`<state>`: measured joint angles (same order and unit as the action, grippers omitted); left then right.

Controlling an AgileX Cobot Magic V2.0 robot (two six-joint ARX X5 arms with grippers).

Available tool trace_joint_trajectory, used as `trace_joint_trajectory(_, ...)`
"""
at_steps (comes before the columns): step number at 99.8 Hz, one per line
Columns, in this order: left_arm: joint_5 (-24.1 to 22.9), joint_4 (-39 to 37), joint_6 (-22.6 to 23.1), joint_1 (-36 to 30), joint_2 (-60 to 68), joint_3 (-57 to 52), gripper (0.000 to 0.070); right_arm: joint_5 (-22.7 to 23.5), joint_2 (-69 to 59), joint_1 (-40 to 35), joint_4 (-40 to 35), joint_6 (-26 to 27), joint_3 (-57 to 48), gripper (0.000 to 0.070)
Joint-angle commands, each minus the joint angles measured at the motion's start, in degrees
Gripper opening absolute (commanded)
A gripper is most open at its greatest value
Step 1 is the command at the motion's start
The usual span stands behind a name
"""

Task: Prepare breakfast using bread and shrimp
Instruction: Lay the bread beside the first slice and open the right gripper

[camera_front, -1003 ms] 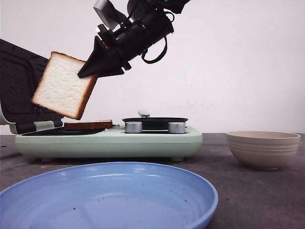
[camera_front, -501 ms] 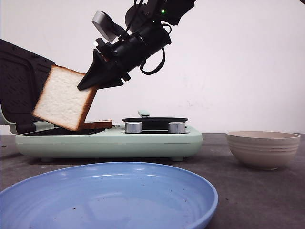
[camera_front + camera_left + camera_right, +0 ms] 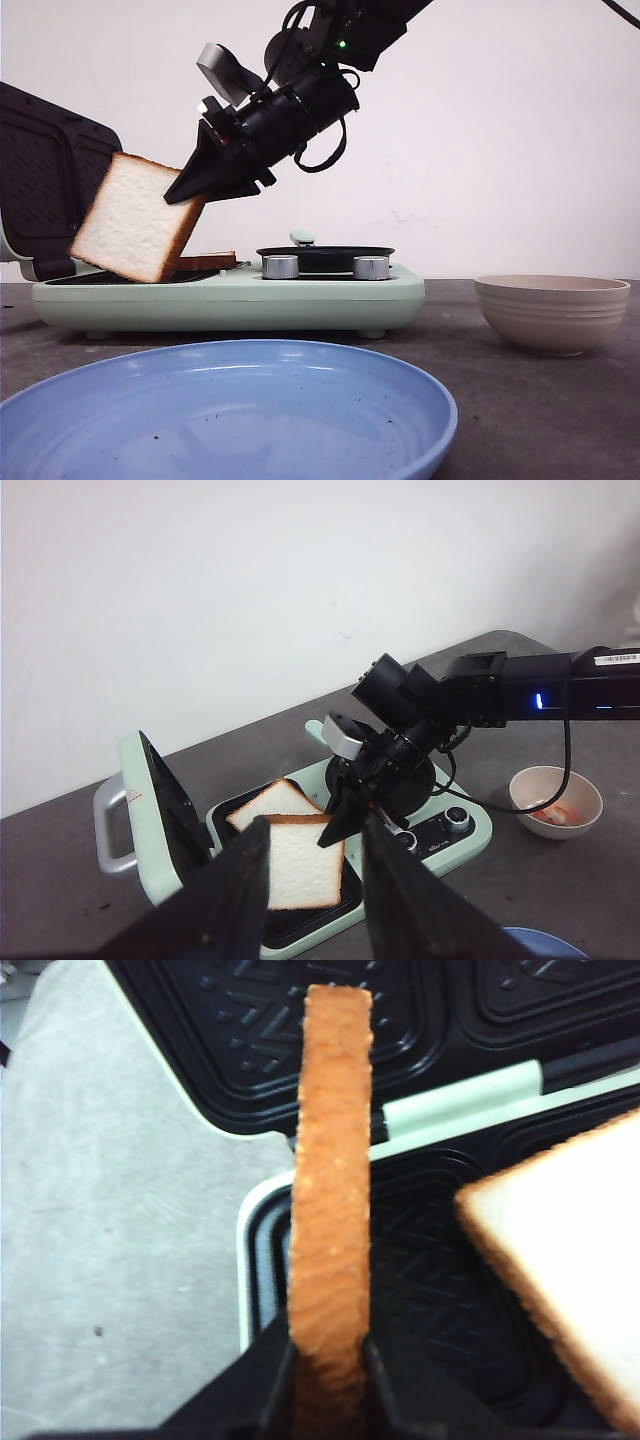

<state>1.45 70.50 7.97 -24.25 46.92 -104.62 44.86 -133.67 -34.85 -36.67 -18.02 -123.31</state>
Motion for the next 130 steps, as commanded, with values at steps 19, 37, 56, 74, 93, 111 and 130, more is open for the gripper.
trace_joint_trajectory(19, 0.0, -0.6, -0.1, -0.3, 0.4, -1.0, 0.0105, 0.9, -2.6, -0.5, -6.8, 1.5, -2.7, 0.0009)
trace_joint_trajectory(37, 0.0, -0.6, -0.1, -0.3, 0.4, -1.0, 0.0105, 1.7, -2.6, -0.5, -9.2, 1.5, -2.8, 0.0009)
trace_joint_trajectory(56, 0.0, -0.6, -0.1, -0.3, 0.4, -1.0, 0.0104, 1.6, -2.6, -0.5, -9.3, 1.5, -3.8, 0.0009)
trace_joint_trajectory(74, 0.0, -0.6, -0.9, -0.3, 0.4, -1.0, 0.0105, -3.3, -2.6, -0.8, -7.8, 1.6, -3.9, 0.0334)
trace_joint_trajectory(93, 0.0, -0.6, -1.2, -0.3, 0.4, -1.0, 0.0105, -9.7, -2.6, -1.0, -4.9, 2.6, -3.9, 0.0608)
trace_joint_trajectory(111, 0.0, -0.5, -1.2, -0.3, 0.4, -1.0, 0.0105, -17.5, -2.6, -1.0, -1.9, 3.6, -5.4, 0.0631)
trace_joint_trajectory(130, 0.0, 0.5, -1.2, -0.3, 0.4, -1.0, 0.0105, -21.9, -2.3, -1.0, -5.2, 6.2, -9.7, 0.0631)
